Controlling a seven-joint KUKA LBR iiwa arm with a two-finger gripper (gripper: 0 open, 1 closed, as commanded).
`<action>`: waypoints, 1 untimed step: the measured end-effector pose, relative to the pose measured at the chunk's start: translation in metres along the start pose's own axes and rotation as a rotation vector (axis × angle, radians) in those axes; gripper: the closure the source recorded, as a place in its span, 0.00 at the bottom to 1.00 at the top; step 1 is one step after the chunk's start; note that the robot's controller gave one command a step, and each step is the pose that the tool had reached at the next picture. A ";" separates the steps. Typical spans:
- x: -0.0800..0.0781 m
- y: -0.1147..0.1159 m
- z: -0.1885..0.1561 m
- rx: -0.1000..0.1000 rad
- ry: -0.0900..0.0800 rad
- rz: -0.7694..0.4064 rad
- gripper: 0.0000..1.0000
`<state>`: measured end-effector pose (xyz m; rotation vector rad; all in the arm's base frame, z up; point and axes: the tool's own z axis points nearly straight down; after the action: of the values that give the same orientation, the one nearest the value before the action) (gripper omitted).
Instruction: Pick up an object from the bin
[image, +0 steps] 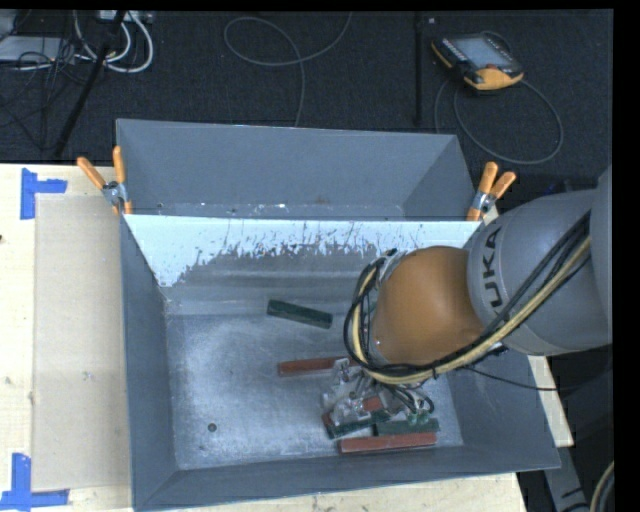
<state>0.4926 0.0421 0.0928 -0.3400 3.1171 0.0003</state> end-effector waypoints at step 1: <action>0.000 0.000 0.000 0.000 0.000 0.000 1.00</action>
Offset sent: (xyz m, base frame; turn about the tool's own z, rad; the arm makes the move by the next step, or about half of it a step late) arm 0.0706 -0.0022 0.0476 -0.3660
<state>0.4926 0.0421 0.0928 -0.3402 3.1171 0.0003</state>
